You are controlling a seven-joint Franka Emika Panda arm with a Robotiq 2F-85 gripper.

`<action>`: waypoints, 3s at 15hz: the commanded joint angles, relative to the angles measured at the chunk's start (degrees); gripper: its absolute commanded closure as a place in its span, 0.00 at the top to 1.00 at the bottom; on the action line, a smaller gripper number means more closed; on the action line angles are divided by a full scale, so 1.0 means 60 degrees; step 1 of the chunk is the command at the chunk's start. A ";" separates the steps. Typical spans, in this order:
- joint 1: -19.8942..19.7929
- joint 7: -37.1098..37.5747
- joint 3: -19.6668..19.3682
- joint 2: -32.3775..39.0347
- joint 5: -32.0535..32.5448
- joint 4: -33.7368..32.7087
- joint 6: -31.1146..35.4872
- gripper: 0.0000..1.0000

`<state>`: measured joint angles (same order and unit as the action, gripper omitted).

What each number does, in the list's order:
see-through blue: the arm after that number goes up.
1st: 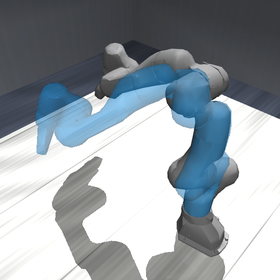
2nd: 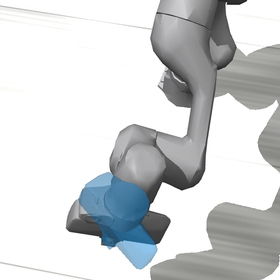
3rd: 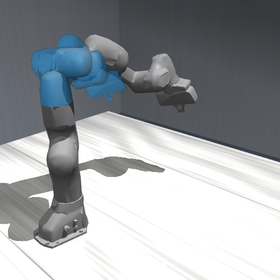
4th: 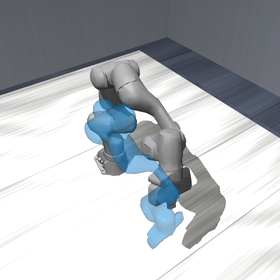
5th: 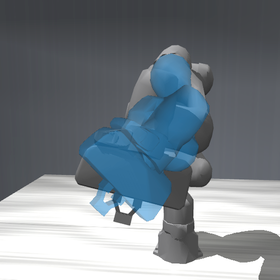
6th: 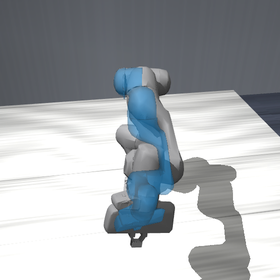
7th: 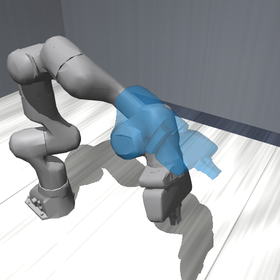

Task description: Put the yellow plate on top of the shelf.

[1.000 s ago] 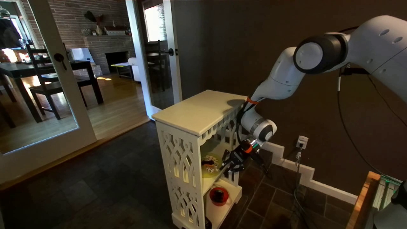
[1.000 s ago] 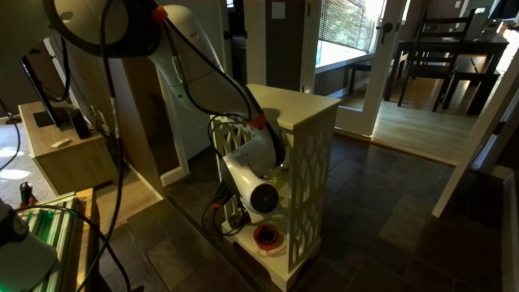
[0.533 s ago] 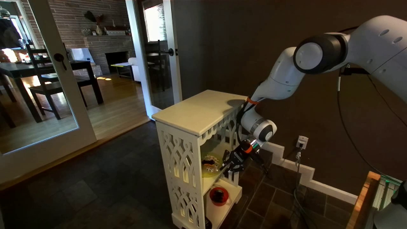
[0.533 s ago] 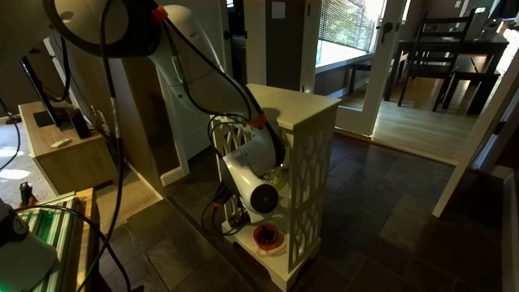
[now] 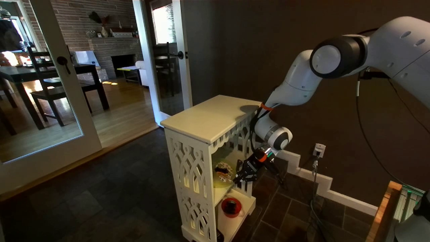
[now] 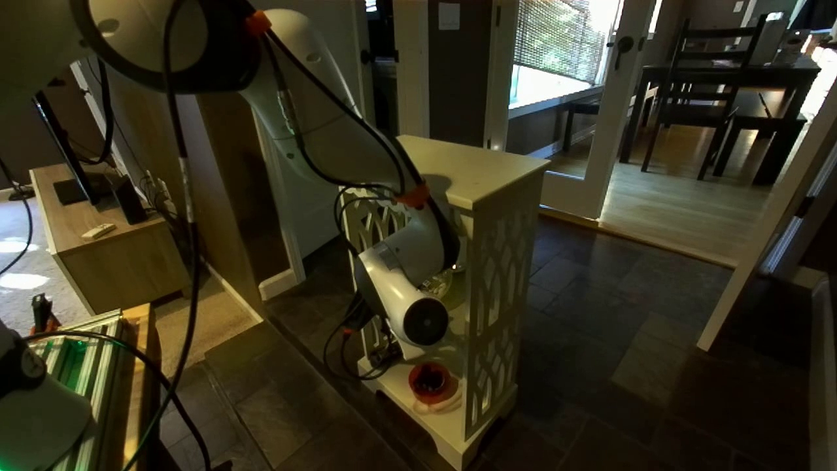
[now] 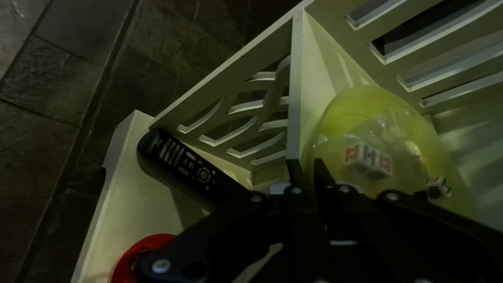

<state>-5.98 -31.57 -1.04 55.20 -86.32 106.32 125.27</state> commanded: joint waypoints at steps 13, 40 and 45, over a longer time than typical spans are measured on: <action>0.0207 0.0187 -0.0301 -0.0008 0.0612 0.0568 -0.0601 0.02; 0.0742 0.1689 -0.0956 -0.5015 0.6396 0.7447 0.3186 0.02; -0.0061 0.0772 -0.0532 -0.5534 0.7797 0.7658 0.3665 0.02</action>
<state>-2.31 -23.37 -6.00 25.38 -44.63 150.85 146.61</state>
